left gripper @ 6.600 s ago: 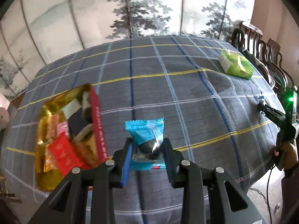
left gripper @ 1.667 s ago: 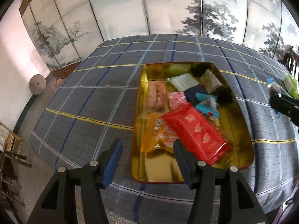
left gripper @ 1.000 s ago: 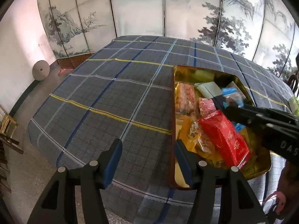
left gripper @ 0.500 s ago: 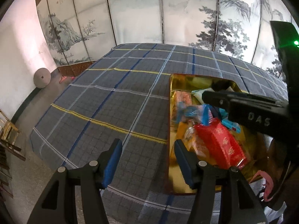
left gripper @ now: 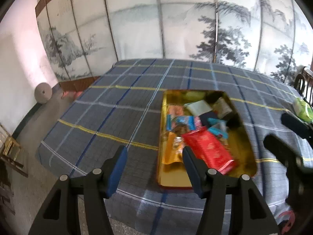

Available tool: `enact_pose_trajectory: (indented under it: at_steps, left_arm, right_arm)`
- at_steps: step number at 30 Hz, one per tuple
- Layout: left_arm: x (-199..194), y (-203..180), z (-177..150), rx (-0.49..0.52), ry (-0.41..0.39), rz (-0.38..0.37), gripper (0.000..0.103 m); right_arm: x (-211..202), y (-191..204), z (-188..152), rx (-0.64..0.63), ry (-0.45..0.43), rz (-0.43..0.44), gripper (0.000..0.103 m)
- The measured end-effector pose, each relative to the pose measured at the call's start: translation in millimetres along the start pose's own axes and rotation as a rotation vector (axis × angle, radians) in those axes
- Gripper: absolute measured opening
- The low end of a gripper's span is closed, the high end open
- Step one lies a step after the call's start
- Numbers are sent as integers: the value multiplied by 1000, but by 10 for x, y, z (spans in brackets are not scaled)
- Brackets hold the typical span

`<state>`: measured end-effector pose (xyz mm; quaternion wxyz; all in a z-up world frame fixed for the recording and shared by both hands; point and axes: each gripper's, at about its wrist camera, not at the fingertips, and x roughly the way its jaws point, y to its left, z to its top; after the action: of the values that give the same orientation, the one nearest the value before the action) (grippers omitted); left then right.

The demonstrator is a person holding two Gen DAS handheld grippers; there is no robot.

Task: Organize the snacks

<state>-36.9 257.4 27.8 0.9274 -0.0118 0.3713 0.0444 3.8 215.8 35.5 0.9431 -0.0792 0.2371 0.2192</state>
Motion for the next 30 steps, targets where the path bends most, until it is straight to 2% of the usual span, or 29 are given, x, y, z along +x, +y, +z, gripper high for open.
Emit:
enact_pose_trajectory:
  at_steps: [3, 7, 9, 10, 13, 14, 17, 19, 21, 22, 23, 30]
  left_arm:
    - [-263, -56, 3, 19, -62, -12, 60]
    - [-571, -83, 21, 37, -125, -34, 66]
    - [-751, -96, 26, 45, -165, -27, 70]
    - [-851, -99, 35, 44, -182, -22, 75]
    - [-1134, -53, 58, 26, -251, -1, 77]
    - [-1216, -24, 52, 18, -274, 4, 81]
    - [-1516, 46, 69, -1, -338, -35, 86]
    - [-1639, 76, 91, -12, -355, -58, 86]
    - [-1744, 94, 110, -18, -356, -102, 94]
    - [-1781, 97, 110, -19, -353, -108, 101]
    - [-1809, 105, 105, -22, -355, -103, 103]
    - [-1878, 26, 107, 1, -389, -57, 103]
  right_arm:
    - [-256, 2, 14, -13, -56, -31, 79]
    - [-539, -55, 55, 5, -114, -50, 83]
    - [-674, -71, 63, 11, -139, -61, 84]
    - [-745, -79, 66, 14, -152, -66, 85]
    - [-927, -85, 80, 20, -183, -76, 86]
    - [-1025, -85, 66, 21, -198, -78, 87]
    - [-1218, -84, 77, 18, -236, -92, 89]
    - [-1329, -86, 73, 14, -254, -98, 89]
    - [-1394, -98, 69, 17, -265, -107, 89]
    - [-1420, -106, 63, 20, -268, -106, 90]
    - [-1453, -122, 56, 25, -270, -104, 90]
    - [-1526, -188, 34, 43, -273, -118, 90]
